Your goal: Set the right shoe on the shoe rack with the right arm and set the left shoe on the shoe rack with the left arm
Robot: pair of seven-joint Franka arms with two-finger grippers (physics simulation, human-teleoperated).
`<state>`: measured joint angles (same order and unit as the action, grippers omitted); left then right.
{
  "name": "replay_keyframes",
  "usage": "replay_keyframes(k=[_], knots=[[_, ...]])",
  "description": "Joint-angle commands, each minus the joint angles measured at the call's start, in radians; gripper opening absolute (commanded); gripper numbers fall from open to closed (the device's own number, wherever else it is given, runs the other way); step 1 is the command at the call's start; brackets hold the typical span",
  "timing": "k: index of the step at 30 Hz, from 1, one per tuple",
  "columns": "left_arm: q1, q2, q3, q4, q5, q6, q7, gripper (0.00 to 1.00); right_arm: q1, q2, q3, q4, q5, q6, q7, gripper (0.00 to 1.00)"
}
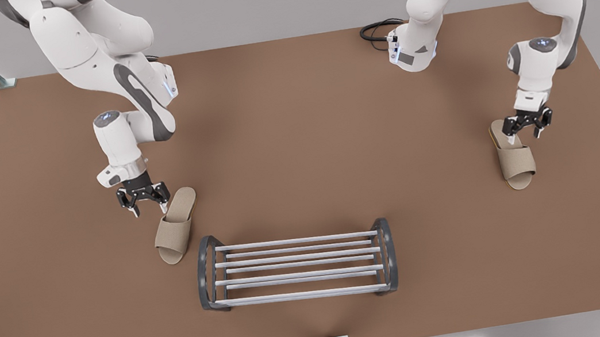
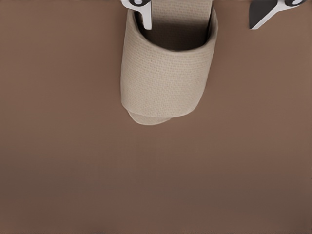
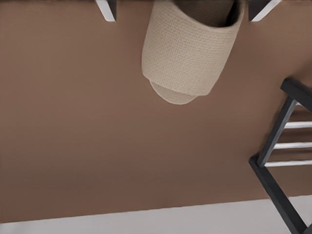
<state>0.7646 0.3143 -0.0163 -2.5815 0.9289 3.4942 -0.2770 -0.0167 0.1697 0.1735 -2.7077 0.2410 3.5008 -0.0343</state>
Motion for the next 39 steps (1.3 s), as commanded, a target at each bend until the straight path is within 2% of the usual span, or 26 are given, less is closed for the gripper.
replay_keyframes(k=[1,7,16,23,39], knots=[[-0.001,0.012,-0.001,0.014,0.002,0.0,-0.047,0.97,-0.002,0.005,0.001,-0.003,0.004,0.003,0.06,1.0],[-0.007,0.08,-0.001,0.066,0.011,0.0,-0.047,0.97,0.015,0.085,0.0,-0.001,0.006,0.004,0.06,1.0],[0.044,0.085,0.001,0.069,0.077,0.002,-0.045,0.97,0.018,0.157,-0.002,0.043,0.037,0.006,0.062,1.0],[0.042,0.123,-0.001,0.13,0.077,0.002,-0.045,0.98,0.017,0.182,-0.012,0.063,0.041,0.006,0.062,1.0],[0.039,0.17,-0.03,0.162,0.077,0.002,-0.047,0.98,0.02,0.231,-0.012,0.123,0.08,0.006,0.062,1.0]])
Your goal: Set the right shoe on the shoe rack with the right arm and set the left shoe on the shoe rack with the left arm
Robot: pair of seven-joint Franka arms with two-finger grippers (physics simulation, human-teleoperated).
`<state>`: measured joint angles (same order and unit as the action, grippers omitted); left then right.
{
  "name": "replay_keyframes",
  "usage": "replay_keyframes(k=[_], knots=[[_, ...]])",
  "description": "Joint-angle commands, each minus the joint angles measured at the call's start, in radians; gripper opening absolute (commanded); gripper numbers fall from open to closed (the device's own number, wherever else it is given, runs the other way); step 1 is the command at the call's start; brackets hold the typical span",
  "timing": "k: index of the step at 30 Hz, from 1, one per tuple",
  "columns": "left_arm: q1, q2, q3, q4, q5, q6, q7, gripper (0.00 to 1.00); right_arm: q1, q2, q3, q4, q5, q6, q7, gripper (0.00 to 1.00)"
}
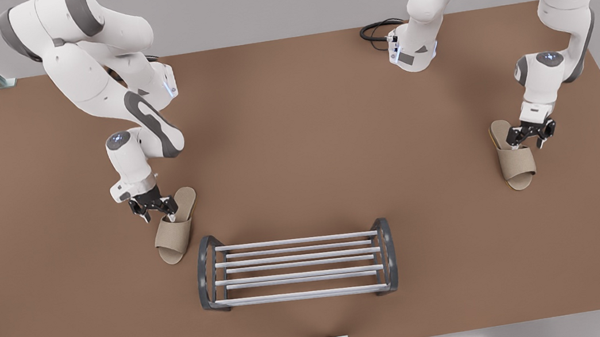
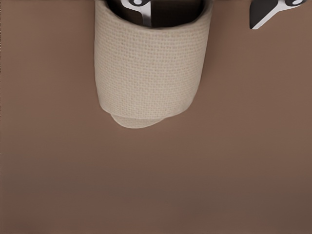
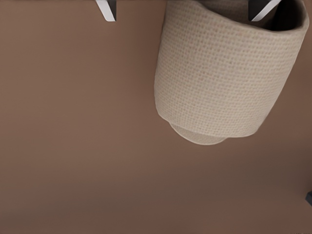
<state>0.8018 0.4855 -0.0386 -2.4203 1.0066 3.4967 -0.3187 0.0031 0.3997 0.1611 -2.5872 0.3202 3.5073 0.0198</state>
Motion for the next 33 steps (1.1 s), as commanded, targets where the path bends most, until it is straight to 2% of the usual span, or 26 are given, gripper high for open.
replay_keyframes(k=[1,3,4,5,6,7,11,14,18,20,22,24,26,28,30,32,33], knots=[[0.002,0.001,-0.007,0.006,-0.002,-0.001,-0.005,0.98,0.0,0.002,0.0,0.004,0.0,-0.001,0.008,1.0],[0.004,0.001,-0.007,0.007,-0.002,-0.001,-0.005,0.98,0.0,0.002,0.0,0.004,0.0,-0.001,0.008,1.0],[0.007,-0.001,-0.007,0.007,-0.002,-0.001,-0.005,0.94,0.0,0.002,0.0,0.004,0.0,-0.001,0.008,1.0],[0.005,-0.001,-0.007,0.007,-0.003,-0.001,-0.005,0.73,0.0,0.004,0.0,0.005,0.0,-0.001,0.008,1.0],[0.008,-0.002,-0.007,0.012,-0.002,-0.001,-0.005,0.64,0.001,0.004,0.001,0.007,0.013,-0.001,0.008,1.0],[0.011,-0.002,-0.009,0.014,-0.006,-0.001,-0.006,0.6,0.003,0.007,0.003,0.022,0.031,-0.001,0.008,1.0],[0.019,-0.007,-0.009,0.014,-0.014,-0.001,-0.005,0.58,0.04,0.036,0.003,0.039,0.089,-0.001,0.008,1.0],[0.019,-0.013,-0.009,0.015,-0.031,-0.001,-0.005,0.44,0.038,0.037,0.003,0.039,0.091,-0.001,0.008,0.97],[0.019,-0.016,-0.011,0.035,-0.04,-0.001,-0.006,0.29,0.04,0.039,0.001,0.042,0.102,-0.001,0.008,0.97],[0.019,-0.025,-0.017,0.038,-0.049,-0.001,-0.007,0.26,0.038,0.048,0.001,0.053,0.103,-0.001,0.008,0.81],[0.019,-0.03,-0.03,0.038,-0.049,-0.001,-0.034,0.24,0.038,0.051,0.0,0.055,0.103,-0.001,0.008,0.78],[0.01,-0.082,-0.089,0.038,-0.045,-0.021,-0.154,0.23,0.04,0.051,0.001,0.059,0.117,-0.001,0.008,0.78],[0.013,-0.175,-0.223,0.047,-0.045,-0.184,-0.299,0.24,0.069,0.062,0.001,0.071,0.155,-0.001,0.008,0.75],[0.017,-0.229,-0.36,0.067,-0.049,-0.341,-0.433,0.25,0.074,0.062,0.001,0.073,0.165,-0.001,0.008,0.61],[0.02,-0.232,-0.521,0.159,-0.1,-0.536,-0.526,0.26,0.071,0.062,0.001,0.078,0.168,-0.001,0.008,0.55],[0.057,-0.231,-0.717,0.283,-0.276,-0.793,-0.525,0.26,0.063,0.062,0.001,0.079,0.168,-0.001,0.008,0.49],[0.057,-0.228,-0.771,0.345,-0.338,-0.898,-0.523,0.26,0.058,0.059,0.001,0.079,0.168,-0.001,0.008,0.47]])
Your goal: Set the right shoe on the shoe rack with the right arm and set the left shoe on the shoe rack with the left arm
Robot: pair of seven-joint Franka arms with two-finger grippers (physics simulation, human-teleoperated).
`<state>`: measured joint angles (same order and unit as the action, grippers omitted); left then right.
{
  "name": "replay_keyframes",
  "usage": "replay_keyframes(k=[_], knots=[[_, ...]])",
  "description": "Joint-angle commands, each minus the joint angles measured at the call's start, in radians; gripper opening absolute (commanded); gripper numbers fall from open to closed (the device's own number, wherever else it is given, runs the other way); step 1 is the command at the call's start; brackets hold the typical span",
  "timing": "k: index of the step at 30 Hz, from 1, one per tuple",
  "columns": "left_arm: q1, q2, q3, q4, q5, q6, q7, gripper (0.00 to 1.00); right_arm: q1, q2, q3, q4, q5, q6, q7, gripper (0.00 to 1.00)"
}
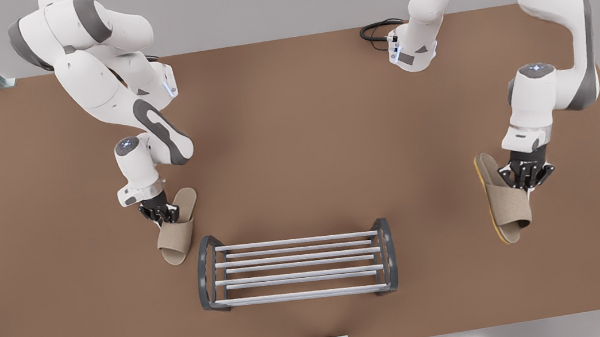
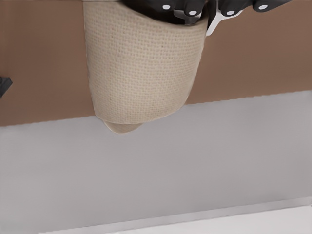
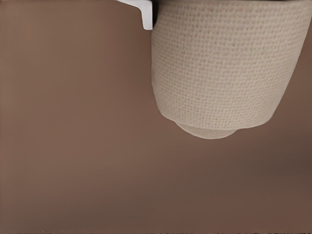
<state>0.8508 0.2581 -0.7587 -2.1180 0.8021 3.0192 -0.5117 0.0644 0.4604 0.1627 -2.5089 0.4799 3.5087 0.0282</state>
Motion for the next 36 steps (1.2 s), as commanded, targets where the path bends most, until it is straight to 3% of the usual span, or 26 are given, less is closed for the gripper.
replay_keyframes(k=[1,5,7,9,15,18,20,23,25,29,31,36], knots=[[-0.002,0.009,-0.103,0.107,-0.181,-0.505,-0.341,0.26,-0.003,-0.003,-0.002,0.001,0.008,-0.002,-0.001,0.44],[-0.16,0.142,-0.136,0.387,-0.199,-0.792,-0.341,0.26,-0.008,-0.014,-0.003,0.002,0.011,-0.004,-0.004,0.35],[-0.348,0.213,-0.111,0.546,-0.185,-0.956,-0.427,0.26,-0.028,-0.026,-0.003,0.002,0.011,-0.004,-0.005,0.21],[-0.458,0.211,-0.051,0.573,-0.184,-0.988,-0.458,0.26,-0.037,-0.036,-0.002,0.012,0.013,-0.005,-0.005,0.21],[-0.628,0.225,-0.042,0.63,-0.121,-1.039,-0.485,0.27,-0.063,-0.062,-0.002,0.03,0.019,-0.022,-0.007,0.21],[-0.746,0.303,-0.031,0.748,-0.003,-1.088,-0.485,0.27,-0.084,-0.144,-0.006,0.076,0.019,-0.221,-0.01,0.21],[-0.986,0.325,0.225,0.88,-0.006,-1.088,-0.472,0.27,-0.087,-0.178,-0.049,0.168,0.016,-0.399,-0.016,0.21],[-1.139,0.385,0.384,1.0,0.002,-1.077,-0.407,0.27,-0.087,-0.197,-0.143,0.335,-0.072,-0.684,-0.017,0.21],[-1.177,0.403,0.394,1.03,0.003,-1.076,-0.413,0.27,-0.087,-0.187,-0.221,0.519,-0.188,-0.93,-0.013,0.21],[-1.265,0.443,0.397,1.075,0.005,-1.062,-0.453,0.27,-0.083,-0.178,-0.256,0.76,-0.302,-1.203,-0.007,0.21],[-1.389,0.475,0.541,1.118,0.003,-1.027,-0.468,0.27,-0.081,-0.175,-0.249,0.877,-0.408,-1.343,-0.01,0.21],[-1.463,0.55,0.696,1.119,0.005,-0.879,-0.465,0.27,-0.086,-0.178,-0.249,1.033,-0.435,-1.619,-0.022,0.21]])
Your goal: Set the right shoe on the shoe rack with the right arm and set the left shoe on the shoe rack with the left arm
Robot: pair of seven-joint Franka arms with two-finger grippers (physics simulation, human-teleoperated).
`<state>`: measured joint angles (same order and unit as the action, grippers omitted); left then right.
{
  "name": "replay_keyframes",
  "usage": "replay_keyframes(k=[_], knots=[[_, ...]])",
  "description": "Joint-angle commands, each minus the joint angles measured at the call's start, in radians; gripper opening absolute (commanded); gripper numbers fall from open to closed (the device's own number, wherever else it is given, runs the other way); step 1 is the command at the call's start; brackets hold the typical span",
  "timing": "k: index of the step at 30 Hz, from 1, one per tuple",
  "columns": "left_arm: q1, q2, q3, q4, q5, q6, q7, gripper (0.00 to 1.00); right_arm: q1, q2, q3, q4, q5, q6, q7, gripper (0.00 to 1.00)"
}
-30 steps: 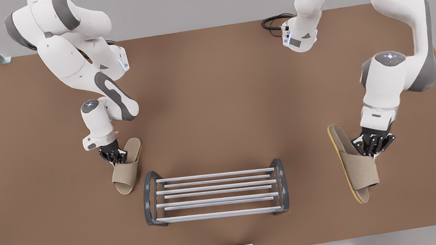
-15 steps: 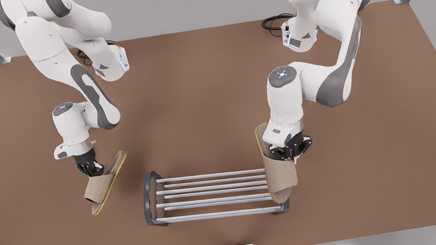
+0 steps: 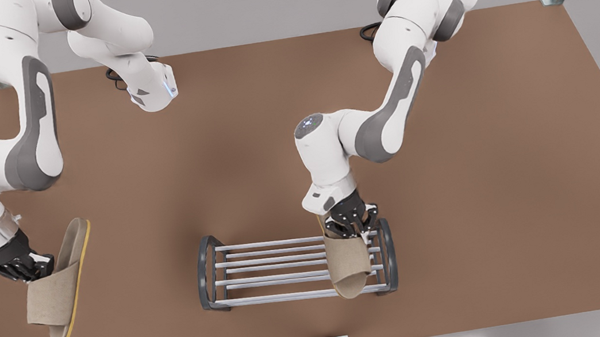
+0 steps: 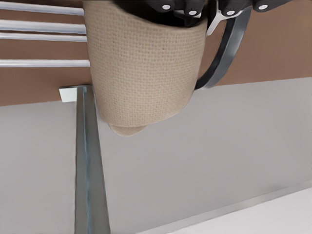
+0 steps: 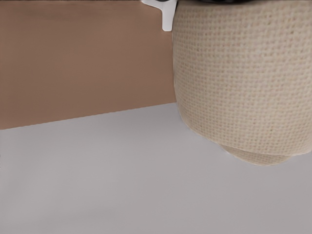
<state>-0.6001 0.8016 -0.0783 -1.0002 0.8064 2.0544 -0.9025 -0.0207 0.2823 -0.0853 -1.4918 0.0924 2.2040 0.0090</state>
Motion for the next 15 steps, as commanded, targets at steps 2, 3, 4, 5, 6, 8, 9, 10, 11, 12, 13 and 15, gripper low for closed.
replay_keyframes(k=[2,3,4,5,6,8,9,10,11,12,13,15], knots=[[-0.044,0.019,0.054,0.0,0.0,0.087,-0.095,0.27,-0.008,-0.049,0.016,0.016,-0.048,-0.454,-0.064,0.21],[-0.044,0.028,0.063,0.0,0.002,0.102,-0.095,0.27,-0.054,-0.063,0.085,0.018,-0.049,-0.478,-0.07,0.21],[-0.066,0.041,0.109,0.0,0.0,0.132,-0.101,0.27,-0.044,-0.06,0.099,0.018,-0.049,-0.492,-0.06,0.21],[-0.075,0.045,0.123,-0.003,0.0,0.133,-0.102,0.27,-0.041,-0.058,0.101,0.018,-0.049,-0.498,-0.061,0.21],[-0.079,0.047,0.126,-0.005,0.002,0.133,-0.11,0.27,-0.039,-0.057,0.101,0.018,-0.051,-0.523,-0.063,0.21],[-0.079,0.056,0.136,-0.006,0.004,0.135,-0.113,0.27,-0.019,-0.031,0.101,0.034,-0.054,-0.523,-0.063,0.21],[-0.089,0.056,0.146,-0.006,0.008,0.135,-0.115,0.27,-0.016,0.02,0.101,0.111,-0.074,-0.578,-0.06,0.21],[-0.092,0.056,0.146,-0.009,0.017,0.135,-0.115,0.27,-0.019,0.031,0.099,0.134,-0.075,-0.581,-0.061,0.21],[-0.09,0.053,0.146,-0.017,0.028,0.135,-0.115,0.28,-0.021,0.037,0.098,0.137,-0.079,-0.578,-0.061,0.21],[-0.093,0.053,0.146,-0.031,0.03,0.135,-0.115,0.28,-0.022,0.04,0.096,0.16,-0.082,-0.589,-0.061,0.21],[-0.096,0.042,0.146,-0.052,0.033,0.133,-0.115,0.28,-0.025,0.037,0.098,0.16,-0.083,-0.59,-0.063,0.21],[-0.102,0.039,0.146,-0.061,0.036,0.133,-0.113,0.32,-0.038,0.038,0.096,0.151,-0.072,-0.589,-0.072,0.21]])
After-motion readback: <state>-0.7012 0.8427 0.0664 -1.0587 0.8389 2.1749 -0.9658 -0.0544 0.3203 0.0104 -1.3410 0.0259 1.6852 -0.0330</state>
